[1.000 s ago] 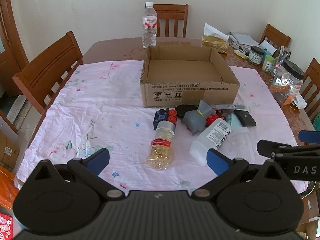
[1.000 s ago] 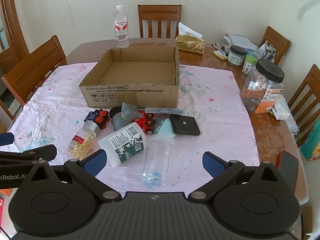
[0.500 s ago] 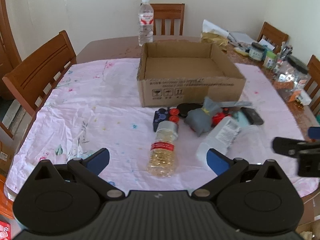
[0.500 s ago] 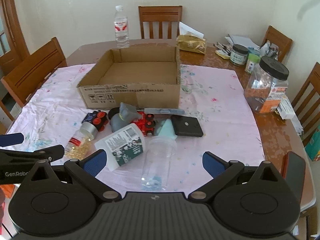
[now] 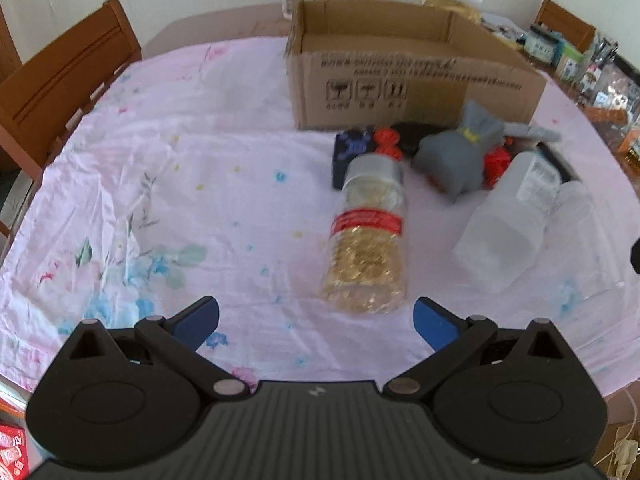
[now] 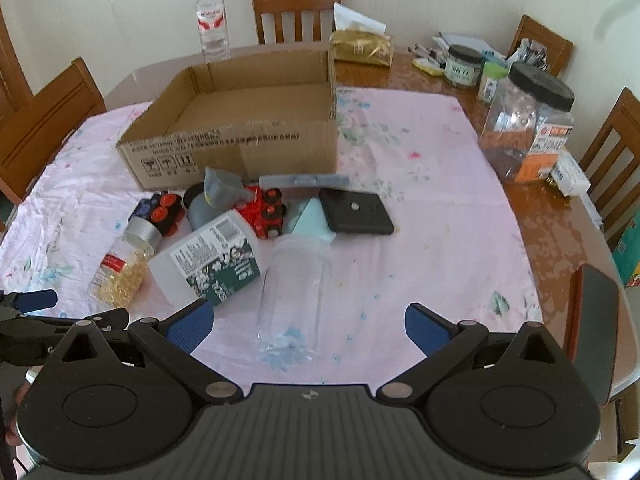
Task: Organize rigid objects
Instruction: 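Grasp the capsule jar with the left tool while the right tool grasps the clear plastic jar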
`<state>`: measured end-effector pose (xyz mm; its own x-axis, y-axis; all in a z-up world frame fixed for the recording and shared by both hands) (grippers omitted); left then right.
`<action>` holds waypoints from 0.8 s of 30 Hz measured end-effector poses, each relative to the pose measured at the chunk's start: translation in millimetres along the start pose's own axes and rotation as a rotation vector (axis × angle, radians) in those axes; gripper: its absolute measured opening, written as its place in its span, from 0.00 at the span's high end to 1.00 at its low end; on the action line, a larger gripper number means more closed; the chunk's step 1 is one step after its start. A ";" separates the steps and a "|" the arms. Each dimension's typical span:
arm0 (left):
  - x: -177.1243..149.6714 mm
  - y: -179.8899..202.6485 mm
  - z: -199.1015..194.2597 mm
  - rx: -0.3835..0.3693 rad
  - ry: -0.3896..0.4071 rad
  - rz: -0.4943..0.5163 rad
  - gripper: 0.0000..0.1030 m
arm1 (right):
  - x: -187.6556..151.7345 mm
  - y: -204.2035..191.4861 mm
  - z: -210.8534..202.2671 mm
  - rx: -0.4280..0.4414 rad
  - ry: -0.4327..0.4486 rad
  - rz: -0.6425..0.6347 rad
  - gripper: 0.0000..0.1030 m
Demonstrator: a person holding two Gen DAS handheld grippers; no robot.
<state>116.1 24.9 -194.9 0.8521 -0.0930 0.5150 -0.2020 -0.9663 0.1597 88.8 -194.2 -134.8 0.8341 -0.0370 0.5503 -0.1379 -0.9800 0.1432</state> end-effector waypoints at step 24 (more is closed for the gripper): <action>39.3 -69.1 9.9 0.129 0.041 -0.045 0.00 | -7.0 -18.2 33.4 0.025 -0.078 -0.128 0.00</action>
<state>168.3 85.6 -194.1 0.8380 -0.0413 0.5440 -0.0979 -0.9923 0.0755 103.3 -182.7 -168.7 0.8830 0.0747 0.4634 -0.0152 -0.9822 0.1874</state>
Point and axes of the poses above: each gripper's, at about its wrist camera, not at the fingertips, and z roughly the way its jaws point, y to its right, x to its top, the point moved 9 cm from there along z, roughly the way its jaws point, and after that the axes turned 12 degrees about -x, right-handed, at the moved point
